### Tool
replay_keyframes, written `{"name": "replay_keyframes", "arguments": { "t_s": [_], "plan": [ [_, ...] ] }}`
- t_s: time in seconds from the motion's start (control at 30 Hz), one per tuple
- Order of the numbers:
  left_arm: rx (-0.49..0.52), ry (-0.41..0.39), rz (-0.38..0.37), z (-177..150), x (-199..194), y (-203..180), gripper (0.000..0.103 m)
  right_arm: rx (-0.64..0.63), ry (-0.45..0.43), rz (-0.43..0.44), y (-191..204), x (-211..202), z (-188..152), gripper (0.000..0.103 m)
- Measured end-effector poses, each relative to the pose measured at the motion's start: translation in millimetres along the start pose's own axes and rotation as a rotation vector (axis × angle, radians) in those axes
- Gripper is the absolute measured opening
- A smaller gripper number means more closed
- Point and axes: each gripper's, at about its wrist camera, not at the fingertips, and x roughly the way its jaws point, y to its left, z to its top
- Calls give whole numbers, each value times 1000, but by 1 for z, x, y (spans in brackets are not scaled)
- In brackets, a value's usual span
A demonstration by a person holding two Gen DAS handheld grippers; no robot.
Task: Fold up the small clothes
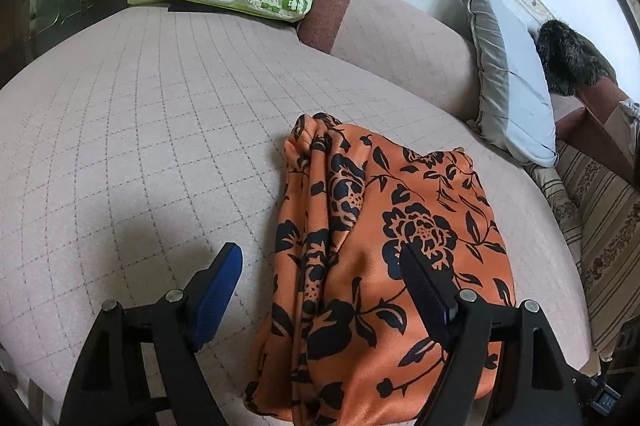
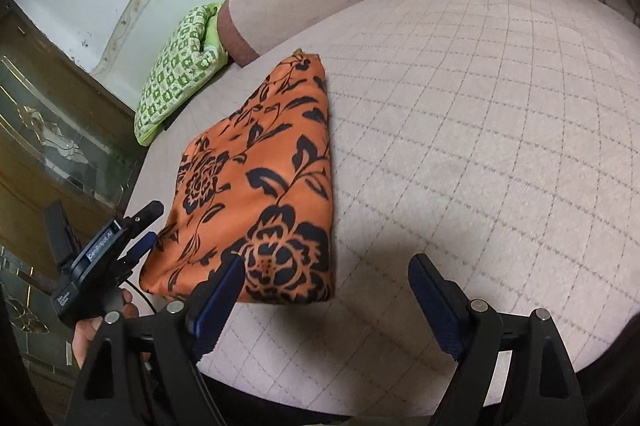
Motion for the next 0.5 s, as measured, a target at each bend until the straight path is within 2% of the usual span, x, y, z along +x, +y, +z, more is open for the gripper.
{"name": "replay_keyframes", "arguments": {
  "t_s": [0.27, 0.43, 0.5],
  "plan": [
    [-31, -23, -1, 0, -9, 6, 81, 23, -13, 11, -5, -4, -5, 86],
    [-60, 31, -4, -1, 2, 8, 81, 50, -48, 21, -17, -8, -3, 86],
    [-45, 28, 1, -1, 3, 4, 81, 68, -47, 28, -21, -7, -2, 86]
  ]
}}
